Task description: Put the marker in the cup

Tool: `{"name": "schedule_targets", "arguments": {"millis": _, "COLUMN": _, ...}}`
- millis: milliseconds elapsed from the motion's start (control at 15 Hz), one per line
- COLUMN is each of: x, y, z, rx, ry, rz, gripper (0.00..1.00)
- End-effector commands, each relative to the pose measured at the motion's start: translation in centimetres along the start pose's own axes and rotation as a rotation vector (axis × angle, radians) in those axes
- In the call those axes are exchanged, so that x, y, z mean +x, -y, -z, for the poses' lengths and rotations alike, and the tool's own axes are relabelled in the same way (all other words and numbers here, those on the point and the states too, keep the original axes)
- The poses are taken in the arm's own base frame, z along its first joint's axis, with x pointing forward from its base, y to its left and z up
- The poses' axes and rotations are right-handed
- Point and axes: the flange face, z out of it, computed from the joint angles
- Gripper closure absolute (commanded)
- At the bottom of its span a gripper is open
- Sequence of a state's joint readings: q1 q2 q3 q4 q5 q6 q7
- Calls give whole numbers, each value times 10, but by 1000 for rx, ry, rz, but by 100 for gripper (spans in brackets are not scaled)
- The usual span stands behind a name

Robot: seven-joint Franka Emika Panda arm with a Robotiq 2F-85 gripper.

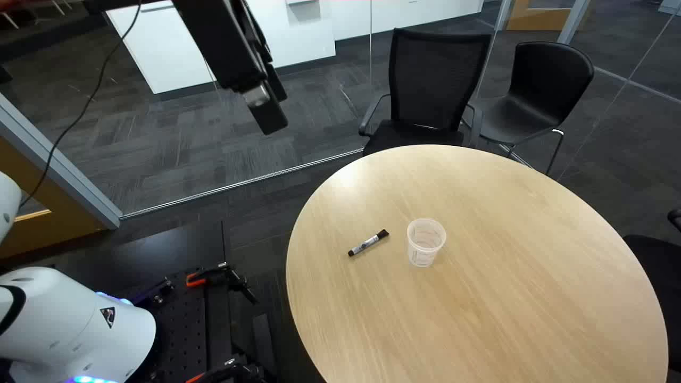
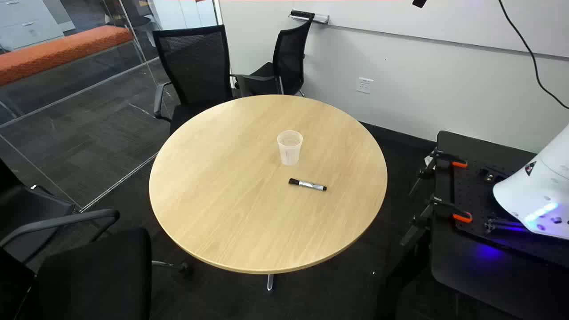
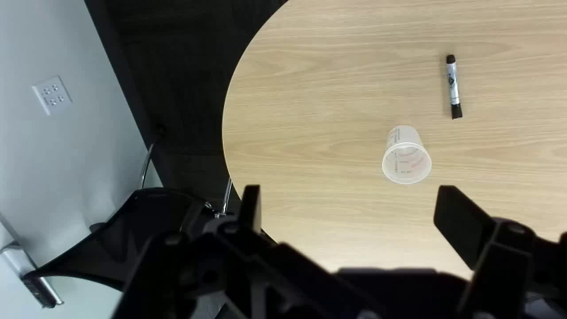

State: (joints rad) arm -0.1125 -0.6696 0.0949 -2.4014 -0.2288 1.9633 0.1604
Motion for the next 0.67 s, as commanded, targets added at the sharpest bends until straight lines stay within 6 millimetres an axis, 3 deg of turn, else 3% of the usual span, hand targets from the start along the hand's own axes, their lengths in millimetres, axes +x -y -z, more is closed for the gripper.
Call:
{"name": "schedule_targets", "arguments": {"millis": 0, "x": 0, "y": 0, "z": 0, "rx": 0, "ry": 1, "rz": 0, "gripper": 0}}
{"name": "schedule_targets", "arguments": {"millis": 333, "x": 0, "y": 0, "z": 0, "rx": 0, "ry": 1, "rz": 0, "gripper": 0}}
{"name": "schedule_targets", "arguments": {"millis": 600, "x": 11, "y": 17, "z": -3, "rx": 49, "ry": -51, "rz": 56, "gripper": 0}}
